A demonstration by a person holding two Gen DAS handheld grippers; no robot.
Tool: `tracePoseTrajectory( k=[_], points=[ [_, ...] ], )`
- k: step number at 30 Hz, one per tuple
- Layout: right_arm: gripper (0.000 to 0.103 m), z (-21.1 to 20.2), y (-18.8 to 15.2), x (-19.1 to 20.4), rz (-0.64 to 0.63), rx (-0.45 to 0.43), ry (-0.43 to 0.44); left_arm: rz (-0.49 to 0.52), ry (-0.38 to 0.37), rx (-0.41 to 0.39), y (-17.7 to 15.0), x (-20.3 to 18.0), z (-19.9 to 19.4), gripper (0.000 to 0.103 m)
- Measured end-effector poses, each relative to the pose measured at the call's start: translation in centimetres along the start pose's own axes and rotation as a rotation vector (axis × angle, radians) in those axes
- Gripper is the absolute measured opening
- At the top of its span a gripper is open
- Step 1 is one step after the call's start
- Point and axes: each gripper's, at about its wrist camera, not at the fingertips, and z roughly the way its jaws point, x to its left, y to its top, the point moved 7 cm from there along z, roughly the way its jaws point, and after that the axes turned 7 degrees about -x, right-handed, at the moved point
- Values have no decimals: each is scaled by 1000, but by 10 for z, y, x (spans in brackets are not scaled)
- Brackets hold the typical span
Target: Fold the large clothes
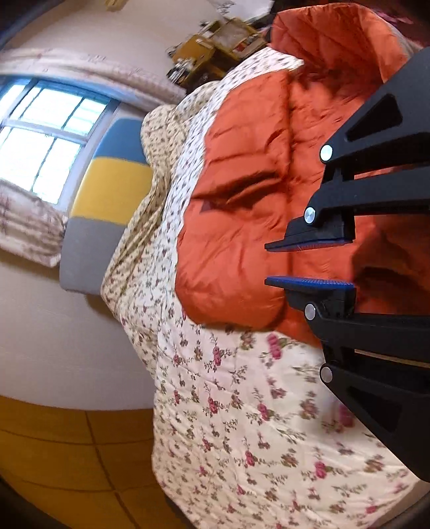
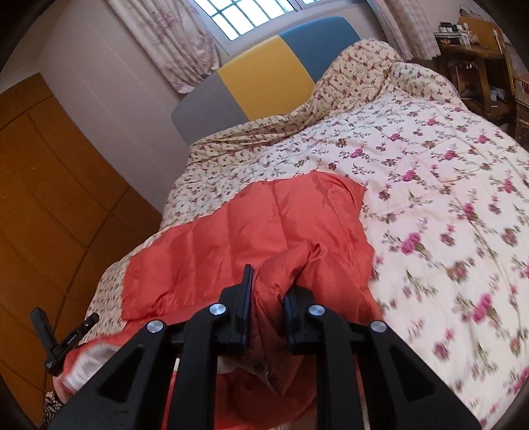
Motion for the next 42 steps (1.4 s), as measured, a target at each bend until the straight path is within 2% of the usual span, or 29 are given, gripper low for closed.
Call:
tracePoseTrajectory(
  k=[4,7,10,12,15,16,18,19,20,22,25,27,30,33,35,38,39,41,42],
  points=[
    [14,37,11,-11,44,7,-25,-41,4,19,11,7,32,15],
    [14,57,21,-23,113,-22,-47,-35,15,22,21,6,54,15],
    [14,73,34,-39,207,-69,-71,-50,22,-1,39,5,72,15],
    [15,88,36,-50,267,-70,-103,-70,36,-27,51,8,79,15],
    [20,97,39,-49,242,-67,-116,-121,69,-44,68,19,88,15],
    [26,99,42,-45,194,-64,-115,-133,75,-46,72,22,88,15],
    [46,95,46,-38,163,-66,-71,-150,89,-59,81,30,82,31],
    [62,90,47,-37,166,-78,-47,-155,95,-72,83,34,77,65],
    [79,80,50,-37,175,-105,-26,-164,99,-99,85,38,69,94],
    [88,56,56,-38,173,-182,-24,-197,88,-190,88,49,45,96],
    [90,19,53,-47,151,-235,-27,-248,86,-229,81,69,16,96],
    [92,5,40,-56,136,-216,-41,-279,71,-241,67,78,-1,96],
    [93,-5,12,-67,112,-154,-34,-305,21,-237,28,80,-23,100],
    [93,0,-18,-75,85,-77,-26,-258,-73,-213,-21,64,-38,100],
    [93,18,-36,-77,97,-1,15,-212,-151,-164,-48,44,-37,100],
    [93,41,-48,-78,130,42,37,-81,-184,-105,-73,13,-23,100],
    [91,44,-49,-77,131,31,34,-54,-164,-102,-75,8,-18,100],
    [65,50,-51,-69,107,38,15,-65,-174,-98,-71,2,-6,100],
    [57,50,-52,-65,129,43,32,-115,-199,-94,-67,2,1,100]
  ],
)
